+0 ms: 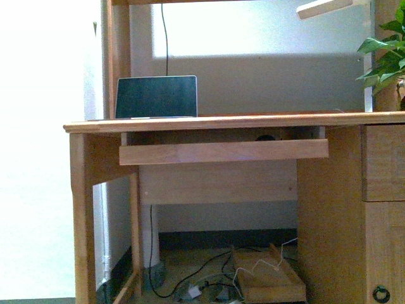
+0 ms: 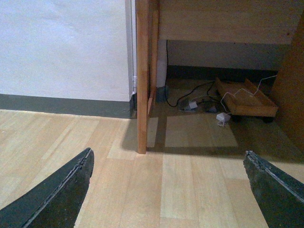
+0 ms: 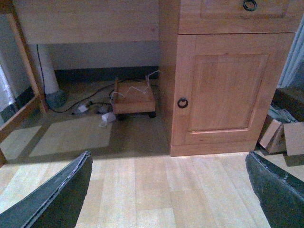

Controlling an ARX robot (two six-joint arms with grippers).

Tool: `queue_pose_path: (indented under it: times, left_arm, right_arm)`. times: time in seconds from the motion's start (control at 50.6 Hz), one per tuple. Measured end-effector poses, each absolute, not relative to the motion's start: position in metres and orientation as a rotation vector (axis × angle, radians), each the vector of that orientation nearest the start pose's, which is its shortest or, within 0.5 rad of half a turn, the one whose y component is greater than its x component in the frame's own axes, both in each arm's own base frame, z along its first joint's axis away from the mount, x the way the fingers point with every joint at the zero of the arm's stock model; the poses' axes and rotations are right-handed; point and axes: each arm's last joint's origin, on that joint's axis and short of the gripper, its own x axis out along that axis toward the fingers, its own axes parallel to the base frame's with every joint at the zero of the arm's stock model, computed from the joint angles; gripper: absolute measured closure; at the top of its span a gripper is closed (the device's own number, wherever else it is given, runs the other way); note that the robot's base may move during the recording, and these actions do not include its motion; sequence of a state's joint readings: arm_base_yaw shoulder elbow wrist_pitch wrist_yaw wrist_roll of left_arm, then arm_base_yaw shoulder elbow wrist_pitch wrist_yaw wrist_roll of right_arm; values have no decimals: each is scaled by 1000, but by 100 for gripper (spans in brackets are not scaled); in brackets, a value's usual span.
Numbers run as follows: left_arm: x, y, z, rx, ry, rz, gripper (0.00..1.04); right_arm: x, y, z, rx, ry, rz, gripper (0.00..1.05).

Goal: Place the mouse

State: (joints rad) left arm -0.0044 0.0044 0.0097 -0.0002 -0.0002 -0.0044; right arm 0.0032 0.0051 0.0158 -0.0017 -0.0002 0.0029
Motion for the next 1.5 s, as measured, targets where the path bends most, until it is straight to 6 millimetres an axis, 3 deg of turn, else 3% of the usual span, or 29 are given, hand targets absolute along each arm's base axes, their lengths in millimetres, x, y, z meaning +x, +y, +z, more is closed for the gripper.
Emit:
queue_pose_path:
  times: [1.503]
  left_arm:
    - [97, 0, 166, -4, -5, -5, 8]
  right_arm:
    - [97, 0, 168, 3, -9, 3, 7]
